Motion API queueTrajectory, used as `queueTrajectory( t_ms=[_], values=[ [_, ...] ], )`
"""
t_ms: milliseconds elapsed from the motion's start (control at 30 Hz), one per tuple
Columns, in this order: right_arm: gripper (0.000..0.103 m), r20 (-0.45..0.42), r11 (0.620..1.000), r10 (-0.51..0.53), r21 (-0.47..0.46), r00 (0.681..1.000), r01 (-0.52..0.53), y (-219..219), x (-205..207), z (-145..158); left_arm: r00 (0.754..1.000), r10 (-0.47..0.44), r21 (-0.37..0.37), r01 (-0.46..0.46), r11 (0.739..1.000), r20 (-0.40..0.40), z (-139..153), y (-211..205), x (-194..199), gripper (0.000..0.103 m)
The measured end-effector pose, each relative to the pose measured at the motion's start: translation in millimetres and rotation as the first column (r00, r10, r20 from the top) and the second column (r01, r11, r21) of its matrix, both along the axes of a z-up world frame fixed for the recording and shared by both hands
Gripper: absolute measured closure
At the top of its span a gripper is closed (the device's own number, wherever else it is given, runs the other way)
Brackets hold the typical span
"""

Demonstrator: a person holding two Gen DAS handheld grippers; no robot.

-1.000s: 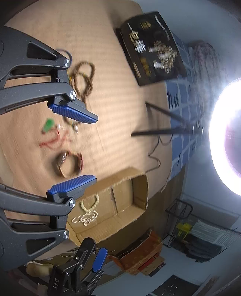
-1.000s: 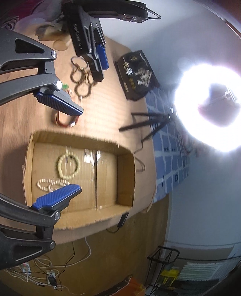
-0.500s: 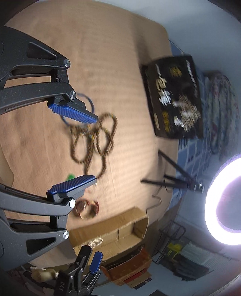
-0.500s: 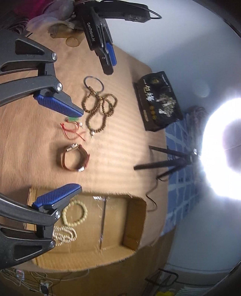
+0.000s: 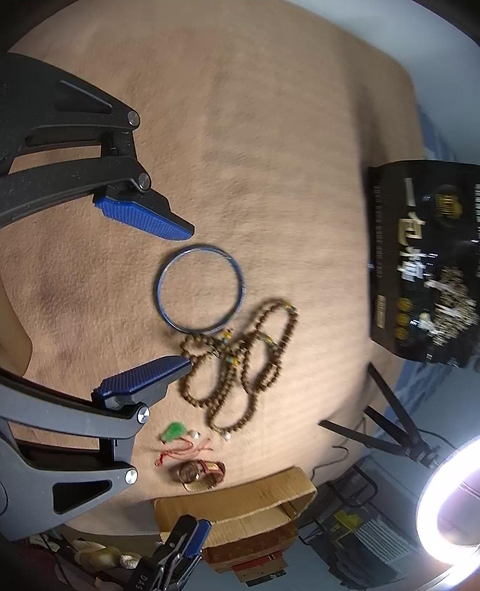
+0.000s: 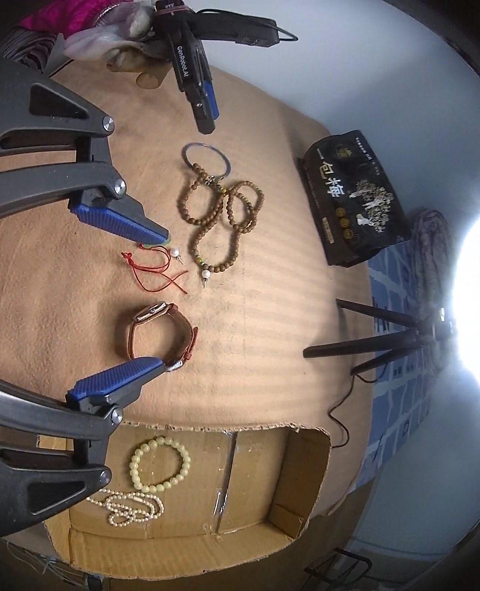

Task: Organize jewelry
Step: 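Move both tools back toward the remaining jewelry on the blanket, then grasp the blue bangle with the left tool while the right tool grasps the brown-strap watch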

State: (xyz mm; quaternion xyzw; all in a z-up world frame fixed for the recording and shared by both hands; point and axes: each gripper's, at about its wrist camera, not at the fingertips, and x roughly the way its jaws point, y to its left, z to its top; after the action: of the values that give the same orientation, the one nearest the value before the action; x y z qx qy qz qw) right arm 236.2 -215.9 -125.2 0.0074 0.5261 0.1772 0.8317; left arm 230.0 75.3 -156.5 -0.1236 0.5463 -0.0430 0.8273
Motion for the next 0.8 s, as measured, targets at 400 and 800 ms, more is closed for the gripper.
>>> queueTrajectory(
  t_ms=[400, 800],
  values=[
    [0.044, -0.041, 1.000, 0.016, -0.009, 0.999, -0.017, 6.8, 11.3, -14.4, 0.995, -0.073, 0.013, 0.074, 0.997, -0.064, -27.2, -14.9, 6.6, 0.036],
    [0.053, -0.074, 0.999, 0.037, 0.002, 0.997, -0.037, 14.3, 18.5, -24.9, 0.996, -0.065, 0.088, 0.071, 0.994, -0.062, -41.5, -27.8, 23.8, 0.026]
  ],
)
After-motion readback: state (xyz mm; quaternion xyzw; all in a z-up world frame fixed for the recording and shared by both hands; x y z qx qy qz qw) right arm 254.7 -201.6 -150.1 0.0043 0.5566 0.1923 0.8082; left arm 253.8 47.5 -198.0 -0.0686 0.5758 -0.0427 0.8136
